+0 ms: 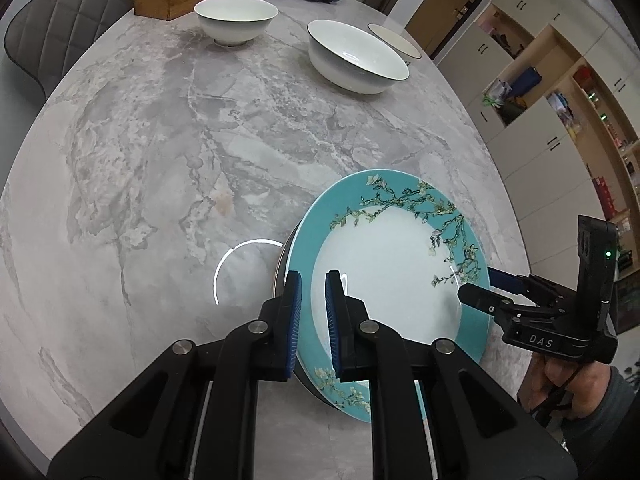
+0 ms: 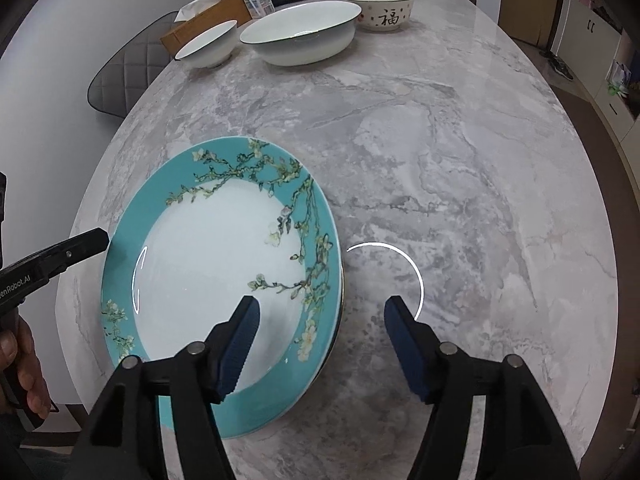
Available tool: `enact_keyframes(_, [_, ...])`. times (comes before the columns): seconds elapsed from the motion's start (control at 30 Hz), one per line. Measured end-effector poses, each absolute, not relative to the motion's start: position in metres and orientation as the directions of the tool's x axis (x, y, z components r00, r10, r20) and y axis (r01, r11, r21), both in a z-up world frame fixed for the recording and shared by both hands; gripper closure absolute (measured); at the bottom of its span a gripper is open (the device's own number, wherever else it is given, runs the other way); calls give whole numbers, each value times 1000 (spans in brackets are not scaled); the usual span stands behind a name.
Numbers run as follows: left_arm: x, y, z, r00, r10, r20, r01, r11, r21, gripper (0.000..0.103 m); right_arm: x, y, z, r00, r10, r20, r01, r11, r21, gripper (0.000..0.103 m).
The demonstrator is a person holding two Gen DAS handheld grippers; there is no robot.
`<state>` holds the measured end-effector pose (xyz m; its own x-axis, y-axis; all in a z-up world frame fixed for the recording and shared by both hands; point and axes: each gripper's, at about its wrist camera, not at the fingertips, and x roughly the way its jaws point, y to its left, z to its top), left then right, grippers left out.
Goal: Organize plates and bowls
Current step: 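Lower the teal plate onto the stack and open both grippers, then move to the wide white bowl and close both grippers on its rim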
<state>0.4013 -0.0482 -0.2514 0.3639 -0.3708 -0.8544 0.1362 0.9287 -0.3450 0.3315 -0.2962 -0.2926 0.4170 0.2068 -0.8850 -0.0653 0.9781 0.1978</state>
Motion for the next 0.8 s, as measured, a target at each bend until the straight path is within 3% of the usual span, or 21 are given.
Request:
enact_keyframes(0.07, [401, -47, -245, 376, -383, -844, 129, 923, -362, 92, 329, -299, -288, 434, 193, -880, -56, 981, 187, 18])
enact_keyframes(0.1, [401, -46, -241, 384, -394, -835, 128, 918, -374, 88, 328, -303, -283, 452, 198, -870, -47, 979, 199, 16])
enact_keyframes(0.17, [403, -41, -231, 417, -417, -808, 123, 906, -404, 57, 326, -314, -273, 484, 233, -843, -31, 968, 250, 6])
enact_keyframes(0.2, [405, -38, -224, 439, -435, -786, 122, 896, -428, 24, 326, -322, -266, 503, 262, -824, -20, 956, 292, 1])
enact_keyframes(0.23, [407, -34, -218, 469, -454, -758, 121, 883, -454, 1, 326, -331, -260, 524, 296, -798, -11, 940, 342, 0])
enact_keyframes(0.33, [421, -27, -200, 519, -470, -714, 135, 870, -475, 0, 338, -354, -242, 576, 413, -705, -22, 870, 492, 0])
enact_keyframes(0.47, [457, -26, -186, 531, -420, -736, 136, 900, -415, 0, 367, -372, -213, 650, 414, -637, -64, 865, 498, 0])
enact_keyframes(0.8, [607, -58, -196, 405, -343, -847, 116, 939, -325, 1, 514, -405, -216, 553, 442, -706, 8, 844, 536, 1])
